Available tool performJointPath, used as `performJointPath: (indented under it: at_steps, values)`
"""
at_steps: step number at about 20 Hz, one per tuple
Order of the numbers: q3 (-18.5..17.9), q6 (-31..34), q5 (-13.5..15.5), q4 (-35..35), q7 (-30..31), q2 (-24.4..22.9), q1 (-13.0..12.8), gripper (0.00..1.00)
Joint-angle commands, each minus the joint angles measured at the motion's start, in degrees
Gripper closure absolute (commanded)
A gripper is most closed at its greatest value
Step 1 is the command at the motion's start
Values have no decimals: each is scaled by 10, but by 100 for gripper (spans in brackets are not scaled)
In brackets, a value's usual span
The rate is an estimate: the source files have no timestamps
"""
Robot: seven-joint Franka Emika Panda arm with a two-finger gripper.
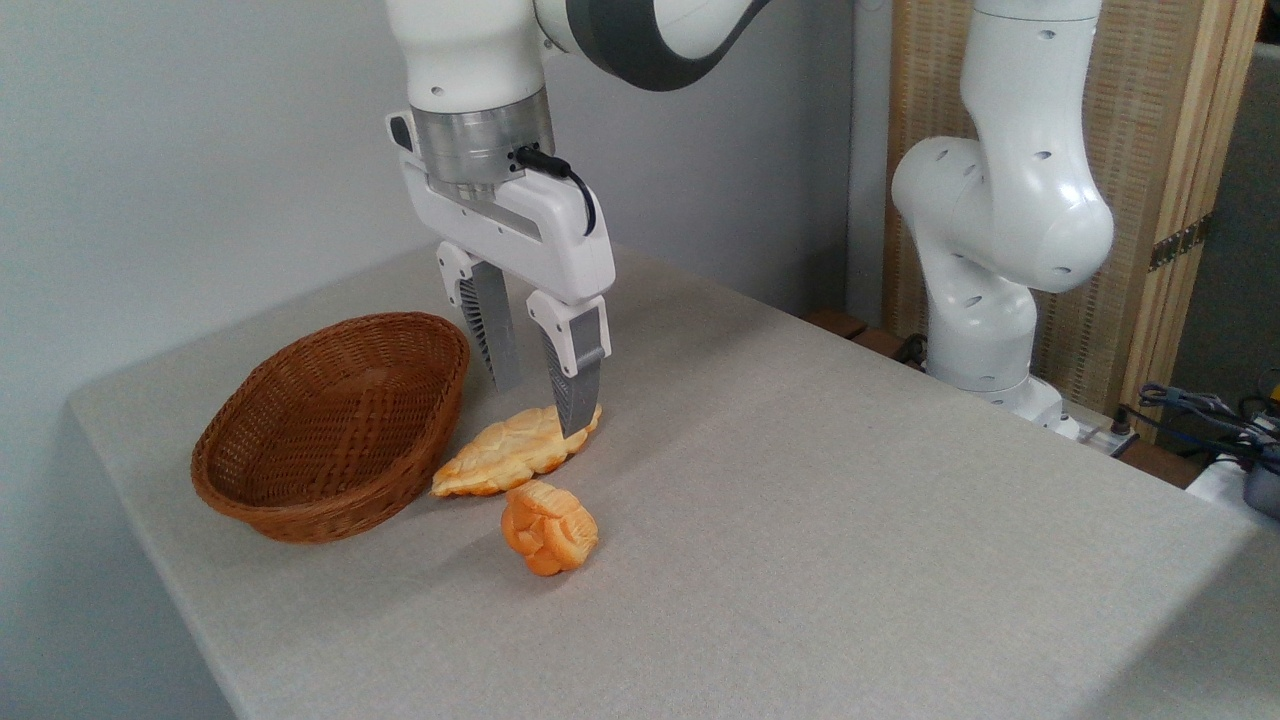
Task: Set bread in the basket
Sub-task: 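Move the gripper over the small orange roll and lower around it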
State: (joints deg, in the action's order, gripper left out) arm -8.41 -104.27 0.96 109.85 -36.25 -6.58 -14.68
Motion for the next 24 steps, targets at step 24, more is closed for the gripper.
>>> performJointPath:
  at_steps: [24]
  values:
    - [-9, -80, 0, 48, -9, 43, -4, 0]
